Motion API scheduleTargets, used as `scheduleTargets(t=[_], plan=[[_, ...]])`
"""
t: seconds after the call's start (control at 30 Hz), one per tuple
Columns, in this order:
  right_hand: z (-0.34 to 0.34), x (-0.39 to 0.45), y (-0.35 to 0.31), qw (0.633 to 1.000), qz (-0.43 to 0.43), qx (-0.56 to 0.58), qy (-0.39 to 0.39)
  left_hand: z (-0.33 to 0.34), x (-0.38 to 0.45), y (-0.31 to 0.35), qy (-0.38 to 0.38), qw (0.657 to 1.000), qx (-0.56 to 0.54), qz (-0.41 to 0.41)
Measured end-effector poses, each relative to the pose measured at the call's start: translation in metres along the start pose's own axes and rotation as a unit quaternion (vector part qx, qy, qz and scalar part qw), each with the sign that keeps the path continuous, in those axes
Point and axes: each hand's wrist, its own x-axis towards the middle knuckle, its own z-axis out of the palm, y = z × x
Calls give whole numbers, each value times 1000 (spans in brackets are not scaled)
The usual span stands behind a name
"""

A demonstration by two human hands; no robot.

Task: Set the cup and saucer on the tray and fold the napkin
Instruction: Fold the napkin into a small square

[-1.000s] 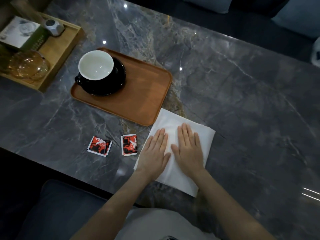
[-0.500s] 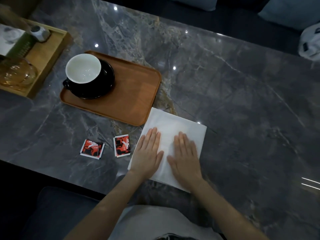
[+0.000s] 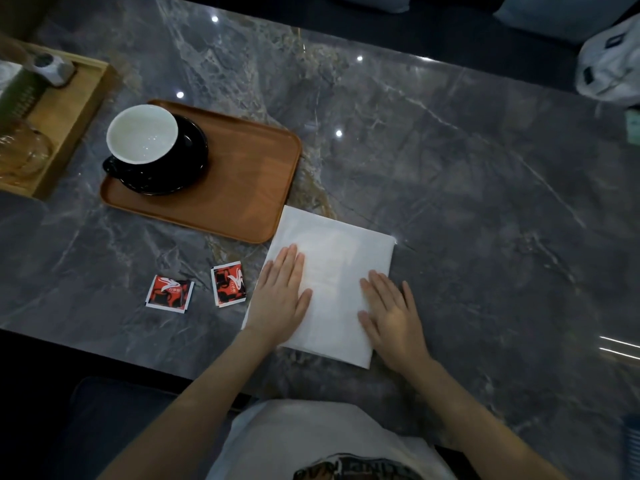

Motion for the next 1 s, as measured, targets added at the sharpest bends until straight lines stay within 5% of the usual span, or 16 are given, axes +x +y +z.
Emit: scheduleTargets(t=[0.23, 0.5, 1.0], plan=[[-40, 54, 10, 985, 59, 83, 141, -46, 56, -12, 85, 991, -98, 27], [-54, 105, 18, 992, 113, 15, -58, -62, 113, -17, -46, 993, 35, 106], [-59, 125, 26, 971, 166, 101, -142, -80, 142, -9, -198, 974, 88, 64]])
